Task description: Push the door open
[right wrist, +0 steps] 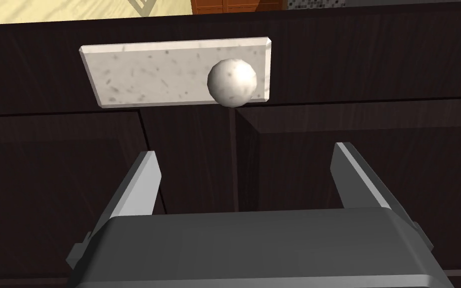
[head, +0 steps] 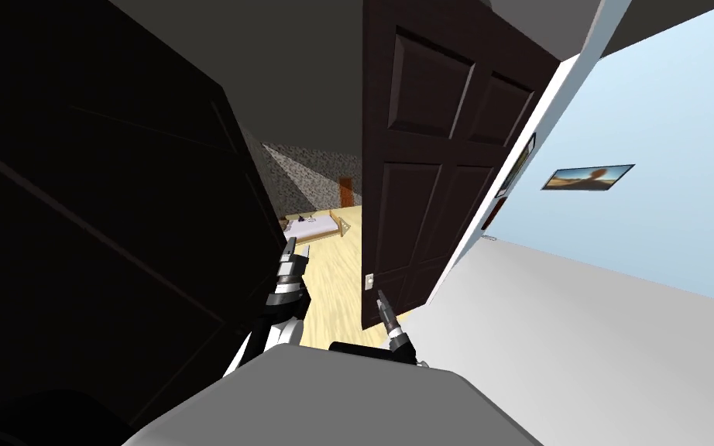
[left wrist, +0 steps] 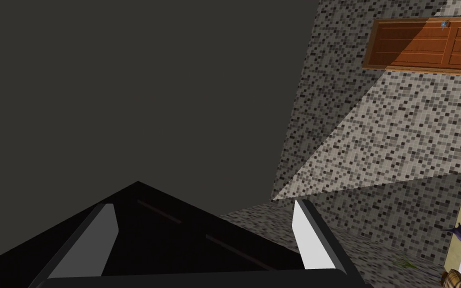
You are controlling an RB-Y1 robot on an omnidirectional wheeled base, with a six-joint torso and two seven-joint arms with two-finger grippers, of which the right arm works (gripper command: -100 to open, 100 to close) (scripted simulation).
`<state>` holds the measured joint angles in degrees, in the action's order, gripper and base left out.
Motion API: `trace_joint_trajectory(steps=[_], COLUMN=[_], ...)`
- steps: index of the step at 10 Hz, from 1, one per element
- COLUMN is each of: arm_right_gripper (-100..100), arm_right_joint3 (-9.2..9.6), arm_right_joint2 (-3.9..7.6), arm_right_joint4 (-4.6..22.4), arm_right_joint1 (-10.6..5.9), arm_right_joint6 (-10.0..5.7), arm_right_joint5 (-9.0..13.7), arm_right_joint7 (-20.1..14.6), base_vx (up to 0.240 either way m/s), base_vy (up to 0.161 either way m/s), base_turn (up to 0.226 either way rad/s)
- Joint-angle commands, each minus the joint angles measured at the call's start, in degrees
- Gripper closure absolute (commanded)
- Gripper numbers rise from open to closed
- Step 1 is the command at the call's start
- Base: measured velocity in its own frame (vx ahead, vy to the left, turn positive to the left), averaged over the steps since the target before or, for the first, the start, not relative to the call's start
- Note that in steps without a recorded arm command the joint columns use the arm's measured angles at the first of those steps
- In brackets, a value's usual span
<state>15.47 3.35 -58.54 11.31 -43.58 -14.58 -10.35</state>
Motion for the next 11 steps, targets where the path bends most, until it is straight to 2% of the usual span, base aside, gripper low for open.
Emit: trace_joint_trajectory(steps=[1, 5, 6, 7, 11], arm_right_gripper=[-100, -100, -100, 100, 100], arm_right_joint3=[-0.26, -0.82, -0.74, -0.74, -0.74], arm_right_joint2=[-0.17, -1.28, -1.09, -1.09, -1.09], arm_right_joint4=[0.5, 1.6, 1.5, 1.5, 1.5], arm_right_joint1=[-0.41, -1.20, -1.08, -1.08, -1.08], arm_right_joint6=[-0.23, -0.75, -0.68, -0.68, -0.68], arm_right_joint5=[0.1, 0.5, 0.4, 0.4, 0.4], arm_right_joint7=[0.3, 0.8, 0.7, 0.7, 0.7], base_vx=[0.216, 0.179, 0.060, -0.013, -0.012], base_vy=[0.094, 0.065, 0.026, -0.003, -0.005], base_turn=[0.025, 0.021, -0.010, 0.008, 0.002])
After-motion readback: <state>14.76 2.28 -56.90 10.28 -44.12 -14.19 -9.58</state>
